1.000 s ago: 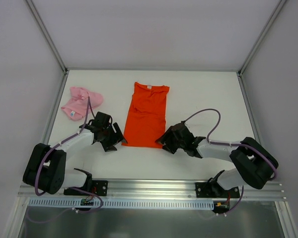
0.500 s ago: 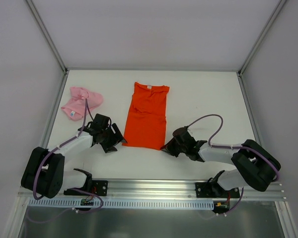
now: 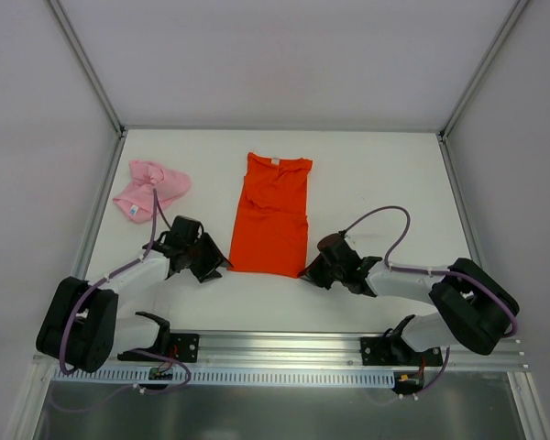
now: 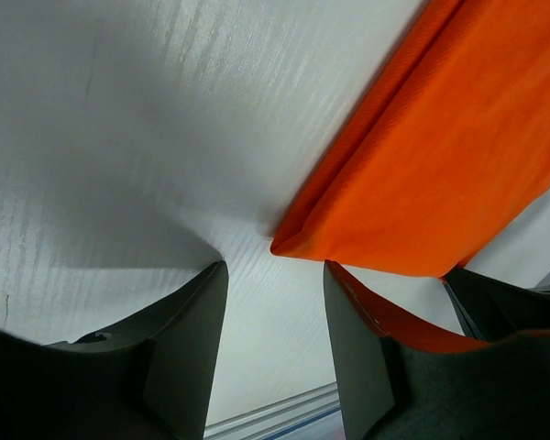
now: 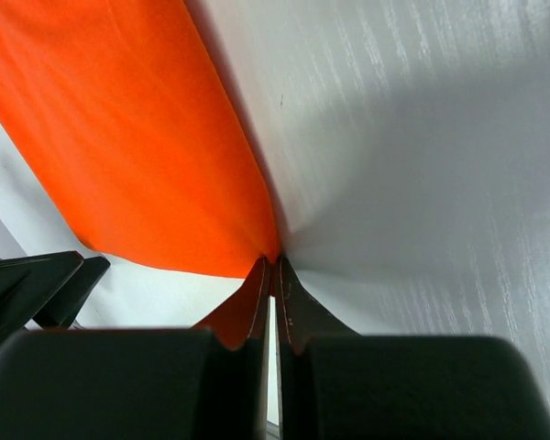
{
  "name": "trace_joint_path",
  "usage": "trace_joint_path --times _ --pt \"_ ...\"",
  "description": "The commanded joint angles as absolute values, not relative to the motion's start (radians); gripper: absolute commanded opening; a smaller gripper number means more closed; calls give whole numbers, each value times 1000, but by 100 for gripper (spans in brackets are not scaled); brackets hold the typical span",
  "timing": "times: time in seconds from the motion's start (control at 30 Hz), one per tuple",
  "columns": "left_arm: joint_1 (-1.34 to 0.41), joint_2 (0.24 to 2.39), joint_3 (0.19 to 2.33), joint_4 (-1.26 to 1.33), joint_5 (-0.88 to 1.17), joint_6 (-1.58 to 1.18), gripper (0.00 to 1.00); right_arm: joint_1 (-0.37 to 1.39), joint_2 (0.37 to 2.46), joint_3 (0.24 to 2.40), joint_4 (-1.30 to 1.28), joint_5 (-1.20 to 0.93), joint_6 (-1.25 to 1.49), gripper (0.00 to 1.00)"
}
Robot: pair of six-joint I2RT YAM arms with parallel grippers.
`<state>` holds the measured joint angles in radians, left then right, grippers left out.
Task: Fold and stack the t-shirts
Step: Grab one side of the 2/3 rectangular tshirt with both arms
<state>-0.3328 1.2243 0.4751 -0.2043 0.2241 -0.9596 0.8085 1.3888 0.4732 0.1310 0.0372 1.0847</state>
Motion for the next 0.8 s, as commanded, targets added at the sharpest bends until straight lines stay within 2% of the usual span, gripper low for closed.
trace_joint_path --times 0.0,0.33,0.4,0.47,0.5,0.63,0.77 --pt "-333 1273 471 -190 195 -962 47 802 1401 497 74 74 1049 1" --pt "-354 1384 503 -137 189 -971 47 802 1394 508 61 74 1037 1" --pt "-360 1402 506 -132 187 -969 37 802 1391 512 52 78 1034 1" --pt "-364 1414 506 -130 183 -973 22 802 1390 517 41 80 1028 1" --pt "-364 1419 506 -132 178 -976 2 802 1388 520 38 81 1023 1" --pt "-367 1408 503 -132 193 -951 0 802 1378 544 5 87 967 1" --pt "-380 1289 505 -242 173 -896 0 804 1342 623 -209 107 836 1"
